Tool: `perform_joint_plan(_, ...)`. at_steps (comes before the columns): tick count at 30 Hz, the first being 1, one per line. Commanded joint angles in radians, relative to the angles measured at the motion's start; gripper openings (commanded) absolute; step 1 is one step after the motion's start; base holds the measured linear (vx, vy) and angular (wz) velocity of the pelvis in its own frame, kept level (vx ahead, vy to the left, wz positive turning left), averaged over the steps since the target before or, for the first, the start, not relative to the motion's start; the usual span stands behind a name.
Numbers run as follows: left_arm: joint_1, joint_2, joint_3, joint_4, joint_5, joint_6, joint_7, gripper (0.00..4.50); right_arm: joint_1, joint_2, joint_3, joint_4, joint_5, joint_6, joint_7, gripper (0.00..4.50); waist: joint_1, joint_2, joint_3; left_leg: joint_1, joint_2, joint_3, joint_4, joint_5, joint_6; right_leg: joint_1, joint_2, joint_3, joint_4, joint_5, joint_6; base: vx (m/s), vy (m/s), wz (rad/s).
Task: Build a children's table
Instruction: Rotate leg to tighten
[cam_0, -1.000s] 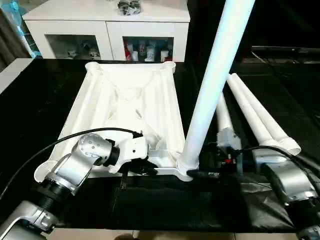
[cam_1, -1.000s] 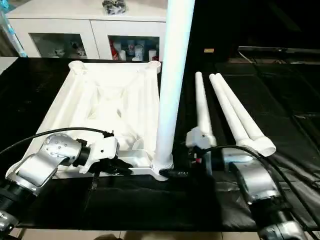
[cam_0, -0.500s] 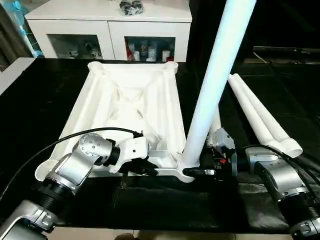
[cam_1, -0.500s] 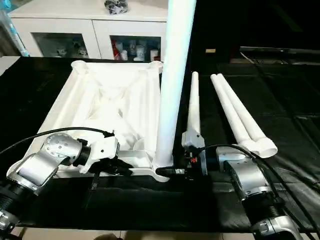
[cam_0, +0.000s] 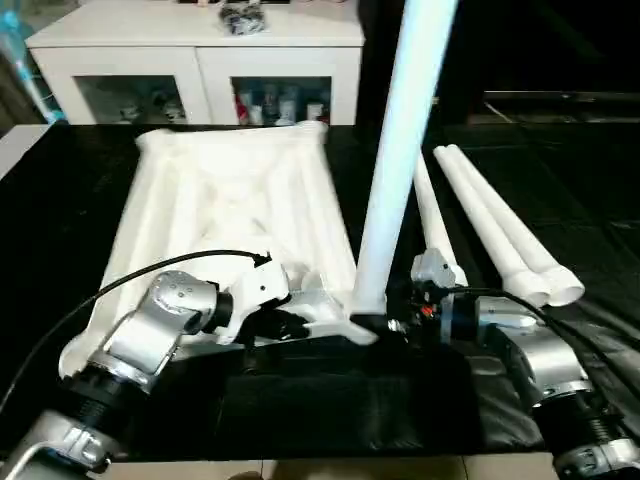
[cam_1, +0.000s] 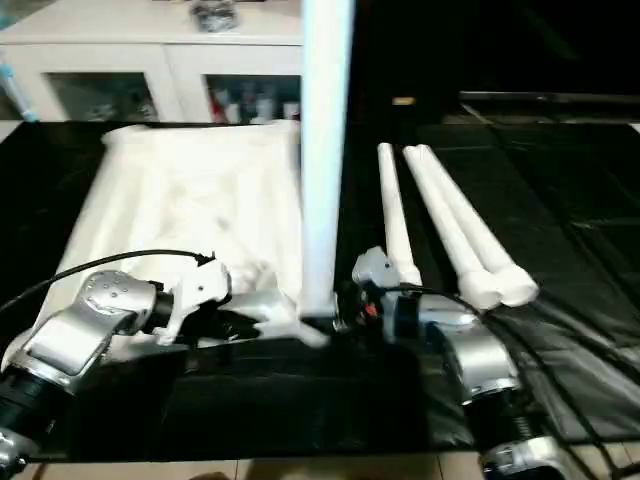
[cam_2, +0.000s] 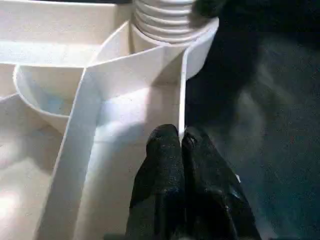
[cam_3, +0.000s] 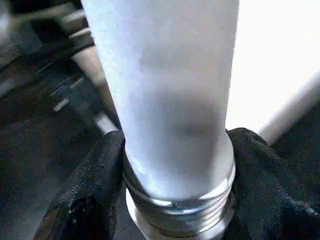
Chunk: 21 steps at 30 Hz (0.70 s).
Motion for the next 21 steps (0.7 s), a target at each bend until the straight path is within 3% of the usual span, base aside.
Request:
perform_joint_plan(1, -0.002, -0.04, 0.017, -0.066, -0.042, 0.043, 0.051, 0.0, -0.006, 0.041, 0.018, 0.044, -0.034, 0.037, -0.107, 2.75, 0.003, 0.002, -0.062, 0.004, 0.042, -0.021, -0.076, -0.221, 0.003, 0.047, -0.079, 0.042, -0.095, -0.321, -0.191, 0.0, 0.0, 0.0)
perform_joint_plan(3, 0.002, -0.056, 0.026, -0.078, -0.038, 0.066, 0.081, 0.0, -0.012, 0.064, 0.014, 0.056, -0.035, 0.043, -0.142, 2.74, -0.003, 0.004, -0.062, 0.004, 0.042, -0.021, -0.076, -0.228, 0.004, 0.045, -0.078, 0.043, -0.095, -0.32, -0.191, 0.0, 0.0, 0.0)
perform_joint_plan(4, 0.012, -0.107, 0.052, -0.113, -0.025, 0.129, 0.163, 0.0, -0.03, 0.119, 0.0, 0.084, -0.045, 0.048, -0.235, 2.74, -0.009, 0.006, -0.063, 0.005, 0.044, -0.019, -0.074, -0.231, 0.004, 0.045, -0.078, 0.045, -0.093, -0.302, -0.198, 0.0, 0.0, 0.0)
perform_joint_plan(8, 0.011, -0.221, 0.087, -0.148, -0.009, 0.182, 0.322, 0.0, -0.074, 0.193, -0.025, 0.145, -0.078, 0.023, -0.386, 2.74, -0.013, 0.003, -0.069, 0.003, 0.041, -0.018, -0.07, -0.193, 0.008, 0.046, -0.077, 0.045, -0.091, -0.245, -0.209, 0.0, 0.0, 0.0)
perform_joint_plan(14, 0.007, -0.232, 0.071, -0.159, -0.003, 0.196, 0.341, 0.0, -0.073, 0.196, -0.033, 0.149, -0.082, 0.01, -0.392, 2.74, -0.007, 0.002, -0.074, -0.004, 0.038, -0.015, -0.063, -0.115, 0.055, 0.054, -0.074, 0.044, -0.078, -0.081, -0.232, 0.0, 0.0, 0.0)
perform_joint_plan(15, 0.005, -0.227, 0.067, -0.156, 0.003, 0.193, 0.338, 0.0, -0.073, 0.196, -0.037, 0.151, -0.08, 0.007, -0.389, 3.44, -0.008, 0.005, -0.073, -0.004, 0.038, -0.014, -0.064, -0.121, 0.057, 0.053, -0.073, 0.043, -0.08, -0.081, -0.235, 0.0, 0.0, 0.0)
perform_joint_plan(18, 0.001, -0.205, 0.056, -0.142, 0.017, 0.175, 0.324, 0.0, -0.07, 0.192, -0.051, 0.145, -0.067, 0.007, -0.376, 3.47, -0.01, 0.007, -0.069, 0.0, 0.04, -0.015, -0.067, -0.166, 0.047, 0.051, -0.074, 0.043, -0.085, -0.136, -0.233, 0.0, 0.0, 0.0)
perform_joint_plan(21, -0.003, -0.189, 0.057, -0.127, 0.015, 0.167, 0.314, 0.0, -0.06, 0.179, -0.057, 0.125, -0.054, 0.006, -0.357, 3.85, -0.007, 0.008, -0.068, 0.003, 0.042, -0.016, -0.07, -0.193, 0.034, 0.049, -0.074, 0.044, -0.088, -0.173, -0.219, 0.0, 0.0, 0.0)
